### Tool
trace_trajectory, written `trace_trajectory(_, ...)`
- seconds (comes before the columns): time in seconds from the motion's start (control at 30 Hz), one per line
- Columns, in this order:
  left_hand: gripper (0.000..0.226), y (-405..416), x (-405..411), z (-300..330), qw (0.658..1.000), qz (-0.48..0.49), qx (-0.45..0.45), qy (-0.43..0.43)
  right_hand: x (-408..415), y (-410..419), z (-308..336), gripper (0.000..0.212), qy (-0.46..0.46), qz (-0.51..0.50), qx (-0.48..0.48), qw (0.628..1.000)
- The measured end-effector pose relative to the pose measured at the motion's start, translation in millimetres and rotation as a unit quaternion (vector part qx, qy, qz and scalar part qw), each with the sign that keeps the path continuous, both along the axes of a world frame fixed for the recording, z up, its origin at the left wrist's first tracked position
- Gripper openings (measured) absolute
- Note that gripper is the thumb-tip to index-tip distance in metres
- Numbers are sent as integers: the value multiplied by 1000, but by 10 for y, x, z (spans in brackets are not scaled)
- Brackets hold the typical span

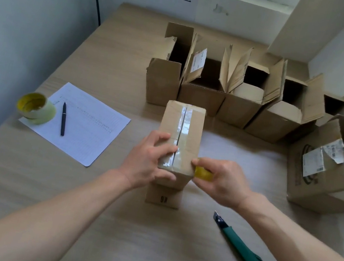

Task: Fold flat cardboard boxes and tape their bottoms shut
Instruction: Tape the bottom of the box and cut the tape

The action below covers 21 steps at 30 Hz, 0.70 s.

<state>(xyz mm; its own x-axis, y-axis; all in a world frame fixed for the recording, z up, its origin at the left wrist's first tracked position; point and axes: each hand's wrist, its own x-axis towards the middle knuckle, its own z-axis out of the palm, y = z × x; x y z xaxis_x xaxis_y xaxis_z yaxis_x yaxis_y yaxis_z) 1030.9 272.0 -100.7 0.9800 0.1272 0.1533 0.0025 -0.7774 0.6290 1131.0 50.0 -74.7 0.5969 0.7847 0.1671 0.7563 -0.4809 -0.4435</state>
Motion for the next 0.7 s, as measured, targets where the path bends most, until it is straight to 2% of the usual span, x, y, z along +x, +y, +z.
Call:
trace_trajectory(0.13, 75, 46, -427, -91, 999, -19, 5, -51, -463, -54, -122, 34, 3, 10, 33, 999)
trace_trajectory(0.2, 74, 36, -464, -114, 999, -20, -12, -47, -531, -42, -160, 35, 0, 2, 29, 1000)
trace_trajectory(0.27, 74, 31, -445, -84, 999, -21, -17, -26, -502, -39, -123, 39, 38, -6, 3, 999)
trace_trajectory(0.3, 74, 35, -434, -53, 1000, -26, 12, -13, -474, -48, -86, 44, 66, -10, -25, 997)
trace_trajectory(0.4, 74, 31, -396, 132, 976, -48, 211, 18, -388, -83, 32, 66, 177, -18, -113, 977)
trace_trajectory(0.5, 84, -119, -231, 418, 944, -78, 319, 36, -357, -141, 91, 84, 319, -25, -108, 941)
trace_trajectory(0.6, 81, -237, -36, 532, 944, -157, 273, 99, -338, -257, 88, 88, 391, -42, -77, 916)
trace_trajectory(0.7, 107, -241, 134, 546, 925, -244, 231, 178, -370, -358, 97, 83, 459, -56, -51, 885)
